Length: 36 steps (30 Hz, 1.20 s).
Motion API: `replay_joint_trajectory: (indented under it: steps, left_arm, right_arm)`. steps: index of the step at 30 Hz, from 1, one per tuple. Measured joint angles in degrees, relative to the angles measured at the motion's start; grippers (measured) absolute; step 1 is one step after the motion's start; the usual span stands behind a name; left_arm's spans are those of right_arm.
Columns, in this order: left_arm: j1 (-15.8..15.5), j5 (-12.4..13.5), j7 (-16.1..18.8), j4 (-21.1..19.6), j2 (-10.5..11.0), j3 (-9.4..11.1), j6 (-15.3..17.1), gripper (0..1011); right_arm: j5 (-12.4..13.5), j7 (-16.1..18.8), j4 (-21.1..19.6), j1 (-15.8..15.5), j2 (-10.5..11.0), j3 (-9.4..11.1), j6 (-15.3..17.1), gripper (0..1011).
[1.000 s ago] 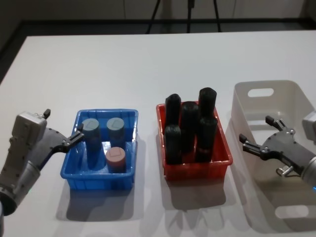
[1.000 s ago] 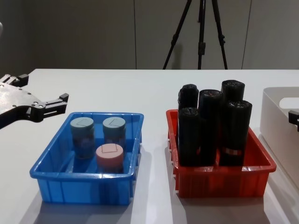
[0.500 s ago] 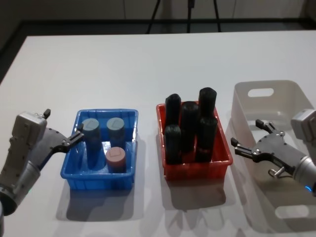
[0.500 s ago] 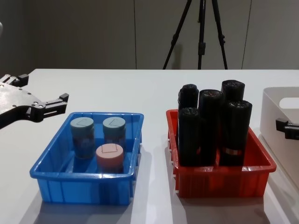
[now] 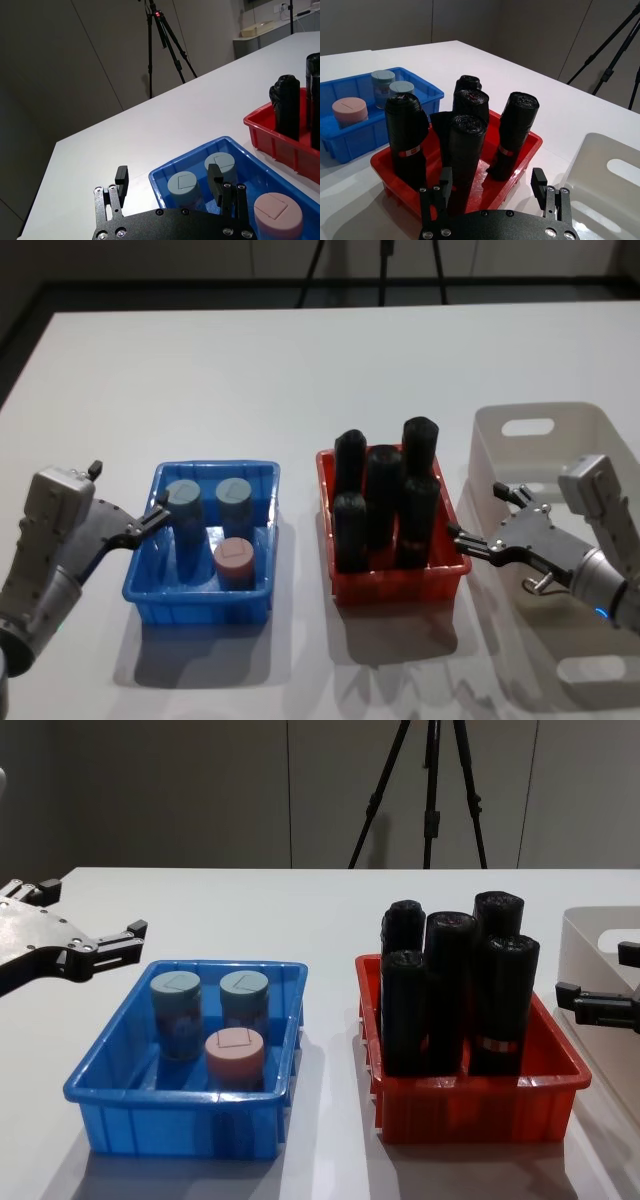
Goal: Pick the cotton swabs from the blue box and place them into the white box.
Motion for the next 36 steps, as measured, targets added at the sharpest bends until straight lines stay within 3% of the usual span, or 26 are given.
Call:
replay_joint_trajectory:
  steps: [23, 36]
  left_arm:
    - [0.0, 0.0, 0.0, 0.0, 0.0, 0.0, 0.0, 1001]
    - [0.0, 0.0, 0.0, 0.0, 0.0, 0.0, 0.0, 1001]
  right_arm:
    - [-4.3, 3.8, 8.0, 5.7, -5.3, -1.6, -0.6, 1001]
    - [-5.7, 4.5, 10.9, 7.3, -7.0, -1.9, -0.7, 1001]
